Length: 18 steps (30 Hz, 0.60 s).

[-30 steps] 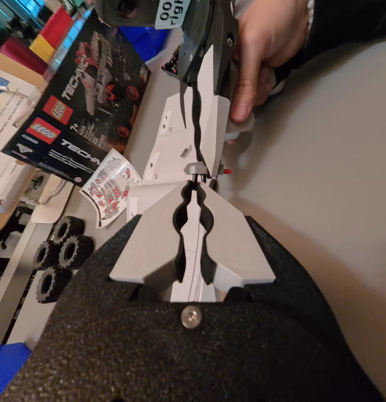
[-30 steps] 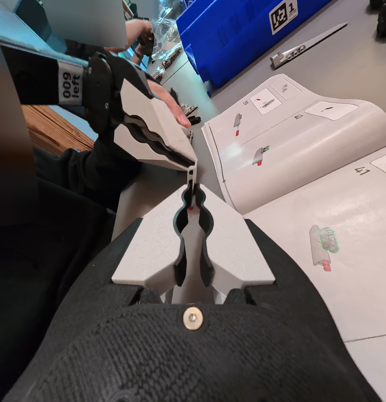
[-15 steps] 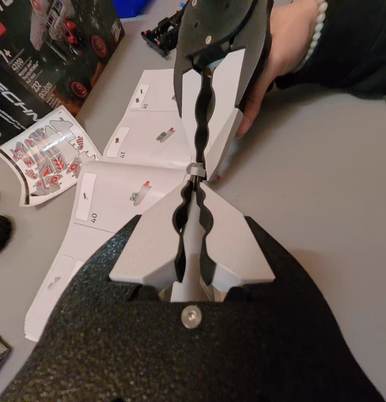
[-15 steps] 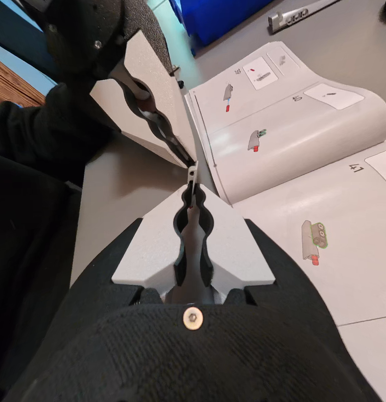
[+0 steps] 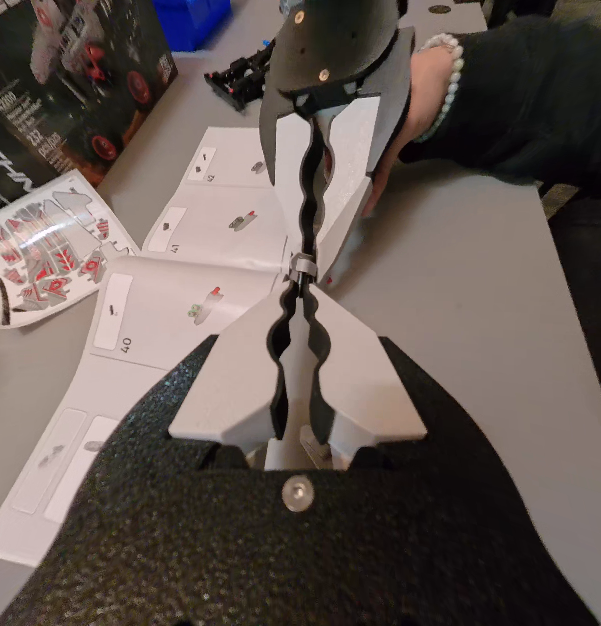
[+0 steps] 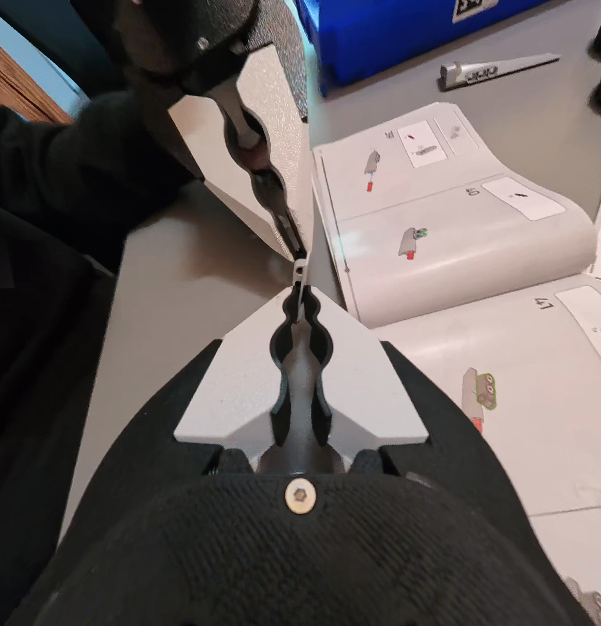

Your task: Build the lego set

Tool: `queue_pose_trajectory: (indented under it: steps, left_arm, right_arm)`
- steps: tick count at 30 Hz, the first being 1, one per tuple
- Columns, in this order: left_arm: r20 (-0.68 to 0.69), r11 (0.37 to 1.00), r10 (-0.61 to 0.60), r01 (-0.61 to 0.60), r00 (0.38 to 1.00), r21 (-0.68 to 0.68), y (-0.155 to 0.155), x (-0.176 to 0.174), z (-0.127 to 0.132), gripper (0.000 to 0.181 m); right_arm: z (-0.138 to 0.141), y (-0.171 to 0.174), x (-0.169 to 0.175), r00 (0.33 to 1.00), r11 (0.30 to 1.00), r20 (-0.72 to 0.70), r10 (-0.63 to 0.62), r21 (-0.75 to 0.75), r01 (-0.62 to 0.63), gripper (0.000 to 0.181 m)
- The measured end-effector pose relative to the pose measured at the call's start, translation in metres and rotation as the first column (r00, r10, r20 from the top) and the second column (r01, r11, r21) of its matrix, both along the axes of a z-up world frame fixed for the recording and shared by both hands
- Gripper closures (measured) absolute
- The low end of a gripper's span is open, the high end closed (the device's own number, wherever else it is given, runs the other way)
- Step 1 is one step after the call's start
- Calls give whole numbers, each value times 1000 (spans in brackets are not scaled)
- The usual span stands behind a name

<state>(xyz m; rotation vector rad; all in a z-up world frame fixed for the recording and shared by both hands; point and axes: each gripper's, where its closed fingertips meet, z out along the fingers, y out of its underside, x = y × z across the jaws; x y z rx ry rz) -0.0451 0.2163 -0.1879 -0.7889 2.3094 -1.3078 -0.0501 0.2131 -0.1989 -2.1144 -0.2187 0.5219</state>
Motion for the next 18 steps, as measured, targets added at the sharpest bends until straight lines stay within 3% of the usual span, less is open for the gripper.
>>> queue_pose_trajectory:
  steps: [9, 13, 18]
  left_arm:
    - [187, 986, -54, 23, 981, 164, -6, 1, 6, 180]
    - [228, 990, -51, 19, 972, 142, -8, 2, 14, 179]
    - [152, 997, -7, -6, 988, 81, -9, 4, 13, 180]
  right_arm:
    - [9, -8, -4, 977, 999, -210, 39, -1, -41, 179]
    - [16, -11, -5, 939, 999, -340, 47, 8, -47, 179]
    - [16, -10, -2, 924, 999, -380, 29, -2, -32, 179]
